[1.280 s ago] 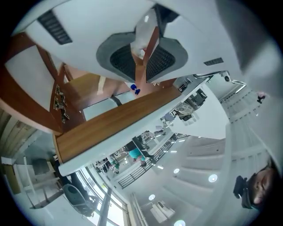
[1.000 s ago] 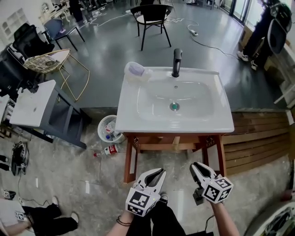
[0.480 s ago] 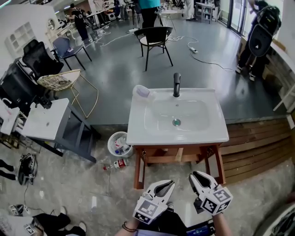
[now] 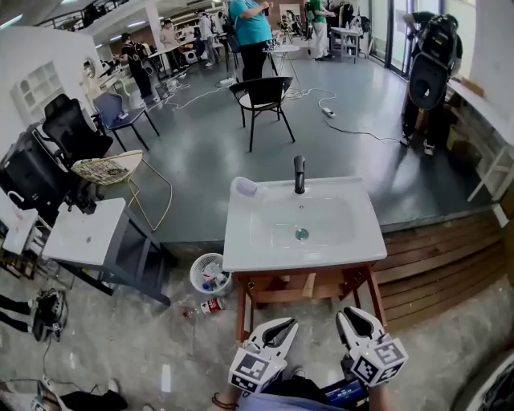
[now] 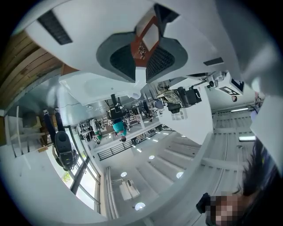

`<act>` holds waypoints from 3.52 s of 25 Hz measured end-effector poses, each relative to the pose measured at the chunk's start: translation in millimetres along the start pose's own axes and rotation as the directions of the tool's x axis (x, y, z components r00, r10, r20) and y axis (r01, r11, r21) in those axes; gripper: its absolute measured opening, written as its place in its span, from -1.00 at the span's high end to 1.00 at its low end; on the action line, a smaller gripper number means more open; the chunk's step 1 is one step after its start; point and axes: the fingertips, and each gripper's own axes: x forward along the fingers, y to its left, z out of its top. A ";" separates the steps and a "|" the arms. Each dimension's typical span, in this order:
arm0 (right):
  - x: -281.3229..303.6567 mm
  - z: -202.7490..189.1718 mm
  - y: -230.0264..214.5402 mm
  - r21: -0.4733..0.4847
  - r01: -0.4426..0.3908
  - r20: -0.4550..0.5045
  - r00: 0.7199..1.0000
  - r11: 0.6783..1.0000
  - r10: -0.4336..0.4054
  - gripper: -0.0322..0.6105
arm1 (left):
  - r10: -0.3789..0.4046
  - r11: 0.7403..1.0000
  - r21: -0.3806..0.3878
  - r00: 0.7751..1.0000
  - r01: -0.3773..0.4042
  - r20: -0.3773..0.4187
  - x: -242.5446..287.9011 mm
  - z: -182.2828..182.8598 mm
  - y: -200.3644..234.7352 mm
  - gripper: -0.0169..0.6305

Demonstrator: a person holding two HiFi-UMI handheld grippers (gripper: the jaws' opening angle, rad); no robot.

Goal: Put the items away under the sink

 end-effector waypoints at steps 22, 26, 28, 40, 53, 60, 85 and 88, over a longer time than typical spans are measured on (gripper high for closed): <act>-25.3 -9.4 62.0 -0.056 -0.084 -0.004 0.996 0.995 0.084 0.73 | 0.147 0.989 -0.017 0.989 -0.147 0.017 -44.2 14.0 -7.7 0.89; -23.9 -19.6 69.8 -0.056 -0.100 -0.027 0.995 0.993 0.099 0.75 | 0.172 0.985 -0.031 0.985 -0.171 0.007 -55.6 9.0 -7.6 0.89; -20.8 -23.4 76.1 -0.055 -0.112 -0.035 0.993 0.992 0.110 0.75 | 0.181 0.983 -0.030 0.984 -0.181 0.002 -64.0 6.4 -6.9 0.89; -18.1 -54.6 153.4 -0.074 -0.167 -0.088 0.983 0.983 0.161 0.77 | 0.261 0.964 -0.050 0.965 -0.261 -0.002 -154.7 -18.5 1.4 0.89; -91.9 -95.1 251.0 -0.086 -0.130 -0.064 0.990 0.988 0.125 0.77 | 0.229 0.971 -0.083 0.972 -0.225 0.050 -260.3 -44.9 -44.8 0.89; -130.5 -101.7 281.2 -0.110 -0.084 -0.024 0.996 0.990 0.082 0.78 | 0.148 0.989 -0.031 0.986 -0.146 0.080 -282.4 -42.8 -81.8 0.89; -200.4 -123.8 298.3 -0.156 0.012 0.010 1.000 0.988 -0.011 0.81 | 0.122 0.993 -0.012 0.986 -0.122 0.112 -323.8 -60.8 -135.4 0.89; -206.0 -122.3 289.5 -0.160 0.030 0.020 0.999 0.987 -0.027 0.81 | 0.125 0.992 -0.004 0.986 -0.126 0.108 -326.8 -60.5 -137.4 0.89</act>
